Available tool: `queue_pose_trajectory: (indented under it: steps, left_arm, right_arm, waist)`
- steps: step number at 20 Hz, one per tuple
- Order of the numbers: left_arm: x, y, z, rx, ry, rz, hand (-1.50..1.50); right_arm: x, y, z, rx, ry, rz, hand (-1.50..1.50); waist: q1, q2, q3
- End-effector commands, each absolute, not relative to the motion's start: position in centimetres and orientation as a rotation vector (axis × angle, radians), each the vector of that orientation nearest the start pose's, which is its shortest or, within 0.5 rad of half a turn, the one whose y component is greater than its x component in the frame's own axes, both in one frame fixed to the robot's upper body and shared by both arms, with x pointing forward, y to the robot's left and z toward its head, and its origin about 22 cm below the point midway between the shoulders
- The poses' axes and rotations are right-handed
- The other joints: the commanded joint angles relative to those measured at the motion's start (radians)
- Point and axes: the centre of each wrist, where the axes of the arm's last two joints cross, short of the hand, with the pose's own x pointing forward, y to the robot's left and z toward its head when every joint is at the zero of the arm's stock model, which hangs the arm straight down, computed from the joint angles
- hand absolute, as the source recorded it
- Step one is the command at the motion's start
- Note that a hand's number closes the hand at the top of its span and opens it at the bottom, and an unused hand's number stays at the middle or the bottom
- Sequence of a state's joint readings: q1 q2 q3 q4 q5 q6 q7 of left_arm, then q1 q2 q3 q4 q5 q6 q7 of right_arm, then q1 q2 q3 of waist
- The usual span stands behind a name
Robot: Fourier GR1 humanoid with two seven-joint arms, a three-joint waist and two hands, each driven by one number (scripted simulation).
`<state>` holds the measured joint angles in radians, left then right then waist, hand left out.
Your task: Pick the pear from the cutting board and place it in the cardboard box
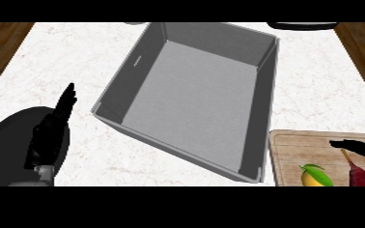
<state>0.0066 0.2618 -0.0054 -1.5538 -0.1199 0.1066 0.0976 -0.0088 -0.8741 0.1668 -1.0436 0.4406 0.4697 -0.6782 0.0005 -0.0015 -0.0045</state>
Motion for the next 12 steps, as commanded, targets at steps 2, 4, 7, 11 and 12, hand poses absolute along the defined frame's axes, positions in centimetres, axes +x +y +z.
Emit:
queue_pose_trajectory:
  steps: [2,4,7,11,12]
  left_arm:
    - [24.1,29.2,1.5,0.384,-1.448,-0.204,0.0]
    - [23.4,28.8,0.2,0.385,-1.443,-0.204,0.0]
    - [23.6,29.7,-0.1,0.386,-1.444,-0.191,0.0]
    - [22.6,27.9,0.5,0.375,-1.431,-0.186,0.0]
    - [23.7,29.8,2.5,0.396,-1.448,-0.206,0.0]
  right_arm:
    - [20.8,-46.4,0.6,0.025,-1.112,1.244,1.5]
    - [21.6,-46.2,0.7,-0.108,-1.191,1.252,1.5]
    - [20.0,-46.9,-0.7,-0.235,-1.255,1.231,1.5]
    - [20.6,-47.5,0.7,-0.265,-1.329,1.19,1.5]
    - [21.5,-47.5,0.6,-0.275,-1.337,1.183,1.5]
  waist:
    - [0.001,0.001,0.004]
    - [0.0,0.001,0.004]
    - [-0.001,0.001,0.005]
    - [0.0,0.001,0.005]
    - [0.002,0.001,0.005]
